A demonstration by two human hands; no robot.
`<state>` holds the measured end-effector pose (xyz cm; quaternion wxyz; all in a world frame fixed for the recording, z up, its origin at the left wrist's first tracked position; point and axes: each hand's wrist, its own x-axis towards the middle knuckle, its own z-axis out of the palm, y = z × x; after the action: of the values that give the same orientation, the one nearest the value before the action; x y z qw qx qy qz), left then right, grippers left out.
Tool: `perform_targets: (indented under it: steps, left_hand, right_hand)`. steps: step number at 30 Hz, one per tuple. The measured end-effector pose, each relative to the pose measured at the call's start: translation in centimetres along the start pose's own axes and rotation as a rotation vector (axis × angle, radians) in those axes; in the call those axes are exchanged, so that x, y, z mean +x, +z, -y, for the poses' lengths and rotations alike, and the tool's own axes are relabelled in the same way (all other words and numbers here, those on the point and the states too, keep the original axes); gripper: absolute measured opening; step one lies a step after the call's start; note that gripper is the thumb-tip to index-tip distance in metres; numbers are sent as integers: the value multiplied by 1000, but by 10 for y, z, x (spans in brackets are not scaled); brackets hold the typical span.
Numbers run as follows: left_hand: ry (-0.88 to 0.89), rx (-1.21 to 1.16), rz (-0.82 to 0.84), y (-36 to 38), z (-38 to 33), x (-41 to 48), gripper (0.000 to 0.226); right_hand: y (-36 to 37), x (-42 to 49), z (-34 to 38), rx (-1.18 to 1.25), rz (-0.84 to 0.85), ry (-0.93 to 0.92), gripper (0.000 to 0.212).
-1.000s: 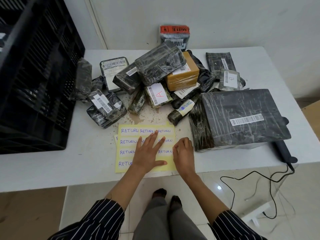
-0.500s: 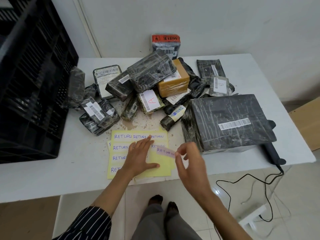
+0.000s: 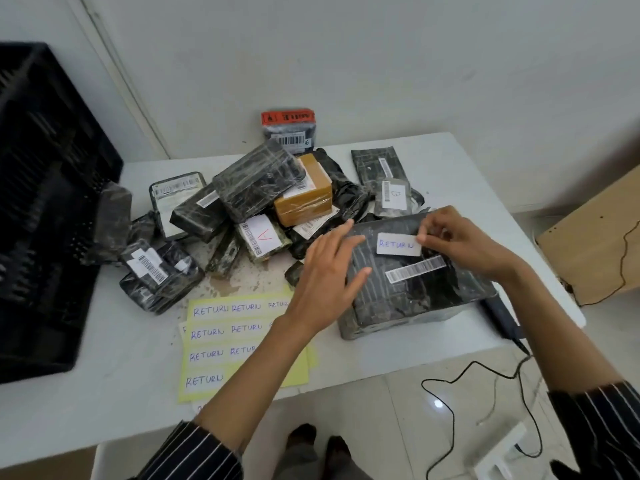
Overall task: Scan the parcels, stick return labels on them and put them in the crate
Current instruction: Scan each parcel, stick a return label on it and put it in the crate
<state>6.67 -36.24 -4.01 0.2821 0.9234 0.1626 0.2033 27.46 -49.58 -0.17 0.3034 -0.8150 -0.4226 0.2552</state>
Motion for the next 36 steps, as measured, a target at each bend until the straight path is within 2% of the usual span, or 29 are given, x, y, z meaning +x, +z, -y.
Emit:
perform_targets:
  steps: [4,8,10,14,15,17,21,23,26,28,31,34,36]
  left_hand:
    - [73,145,112,21,-15,22,57]
    - [61,343,281,43,-19,26,71]
    - [41,396,311,50,-19,22,81]
    - [22,438,222,56,-16,19,81]
    - [20,440,214,56,-16,20,82]
    - [4,426,240,54,-14,21,86]
    - [-10,405,217,53,-13,20,86]
    - [-6,402,174,54,-12,18,77]
    - [79,350,90,55,-7,16,55]
    - [78,250,48,54,-7,14,51]
    - [-105,150,-11,53,-10,9,72]
    - [-407,-55,-6,49,-19,-1,97]
    - [-596,-300,52,46,-28,-6,103]
  right_hand:
    - [4,20,-10,-105,26,-72,9]
    - [20,23,-21,-208,-164,-89,6]
    - [32,19,-25,-255,-290,-101,17]
    - [56,13,-22,-413,-469,-65,64]
    - [60,15,-22,-447,-502,-48,67]
    - [63,20,-21,-427,-540,-9,58]
    - [58,22,-22,-335,-552,-18,33]
    - [54,14,-27,-306,-498,-49,37]
    - [46,2,-33,-299,-374,-99,53]
    - [42,0,-32,-267,-368,-119,45]
    - [40,-4,-33,-296,-504,-57,32]
    - [42,-18,-41,-340,-608,169,50]
    - [39,-27,-42,-242,-563,329,59]
